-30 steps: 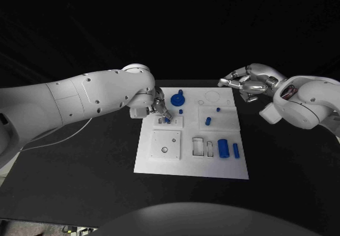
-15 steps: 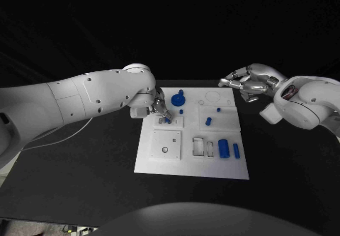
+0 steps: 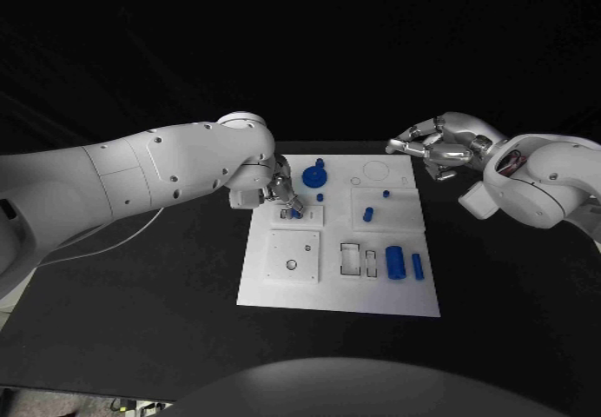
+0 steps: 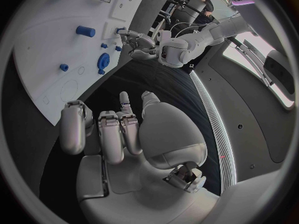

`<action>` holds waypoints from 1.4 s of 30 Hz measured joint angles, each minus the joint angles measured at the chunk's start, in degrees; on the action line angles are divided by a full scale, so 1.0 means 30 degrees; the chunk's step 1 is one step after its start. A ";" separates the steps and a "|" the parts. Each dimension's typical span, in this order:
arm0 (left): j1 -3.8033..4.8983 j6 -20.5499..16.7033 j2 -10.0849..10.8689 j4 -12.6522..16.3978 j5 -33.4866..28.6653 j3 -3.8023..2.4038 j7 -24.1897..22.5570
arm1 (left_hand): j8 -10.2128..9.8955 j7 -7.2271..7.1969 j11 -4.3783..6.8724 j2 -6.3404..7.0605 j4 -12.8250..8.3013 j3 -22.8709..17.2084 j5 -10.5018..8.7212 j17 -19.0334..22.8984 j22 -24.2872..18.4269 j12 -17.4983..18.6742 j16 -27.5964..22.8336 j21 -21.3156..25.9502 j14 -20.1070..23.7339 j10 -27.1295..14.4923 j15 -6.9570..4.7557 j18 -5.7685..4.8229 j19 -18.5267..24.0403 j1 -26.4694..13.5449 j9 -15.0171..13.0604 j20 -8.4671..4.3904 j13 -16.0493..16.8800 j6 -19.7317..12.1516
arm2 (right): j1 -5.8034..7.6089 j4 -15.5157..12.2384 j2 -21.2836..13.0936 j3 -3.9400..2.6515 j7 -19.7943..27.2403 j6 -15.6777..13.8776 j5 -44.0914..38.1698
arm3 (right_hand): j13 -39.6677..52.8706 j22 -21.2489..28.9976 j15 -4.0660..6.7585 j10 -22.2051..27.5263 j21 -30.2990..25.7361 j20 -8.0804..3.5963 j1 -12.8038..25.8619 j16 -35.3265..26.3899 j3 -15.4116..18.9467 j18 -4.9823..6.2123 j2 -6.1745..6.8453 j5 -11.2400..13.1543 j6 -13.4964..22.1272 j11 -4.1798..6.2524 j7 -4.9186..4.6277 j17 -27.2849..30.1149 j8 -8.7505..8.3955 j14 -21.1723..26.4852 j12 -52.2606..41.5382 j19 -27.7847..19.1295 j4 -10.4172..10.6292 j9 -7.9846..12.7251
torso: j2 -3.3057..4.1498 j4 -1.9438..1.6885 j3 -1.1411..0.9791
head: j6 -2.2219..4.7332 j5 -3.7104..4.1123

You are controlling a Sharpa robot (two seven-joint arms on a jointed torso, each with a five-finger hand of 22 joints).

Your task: Assemble the parts on the task board

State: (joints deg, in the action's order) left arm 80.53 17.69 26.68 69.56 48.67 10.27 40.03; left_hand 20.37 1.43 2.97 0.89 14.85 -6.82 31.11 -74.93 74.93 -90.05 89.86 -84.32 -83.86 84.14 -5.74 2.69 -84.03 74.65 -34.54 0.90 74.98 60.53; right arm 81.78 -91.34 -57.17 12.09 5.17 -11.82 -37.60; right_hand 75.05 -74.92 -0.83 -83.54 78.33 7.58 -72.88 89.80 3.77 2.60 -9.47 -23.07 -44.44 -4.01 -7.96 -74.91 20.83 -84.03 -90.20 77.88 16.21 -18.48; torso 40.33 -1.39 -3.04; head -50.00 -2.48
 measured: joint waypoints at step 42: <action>-0.0052 0.0291 -0.0336 -0.0483 -0.0149 0.0000 -0.0001 | -0.0040 0.0027 0.0000 -0.0015 -0.0047 -0.0045 -0.0074 0.0007 -0.0005 0.0000 0.0000 0.0079 0.0000 0.0000 0.0000 0.0001 0.0000 0.0008 -0.0006 0.0000 0.0000 0.0028 | -0.0080 0.0119 0.0064 0.0004 0.0015 0.0010 0.0007 | 0.0017 0.0006 -0.0001 -0.0026 0.0001 0.0000 -0.0020 0.0000 -0.0052 0.0000 -0.0021 -0.0072 0.0000 0.0026 0.0000 -0.0010 0.0000 0.0000 -0.0002 0.0000 0.0052 0.0010 | 0.0000 -0.0004 0.0004 | 0.0000 -0.0046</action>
State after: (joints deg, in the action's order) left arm 80.38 18.57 25.68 68.11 48.23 10.27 40.03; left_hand 20.25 1.51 2.97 0.84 14.71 -6.95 30.88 -74.91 74.91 -90.05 89.86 -84.08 -83.86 84.14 -5.74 2.70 -84.03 74.67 -34.56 0.91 74.98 60.61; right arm 81.54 -90.98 -56.97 12.10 5.22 -11.79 -37.58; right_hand 75.10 -74.91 -0.83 -83.62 78.33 7.58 -72.94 89.80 3.61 2.60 -9.53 -23.29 -44.44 -3.94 -7.96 -74.94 20.83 -84.03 -90.21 77.88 16.37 -18.45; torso 40.33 -1.40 -3.03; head -50.00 -2.61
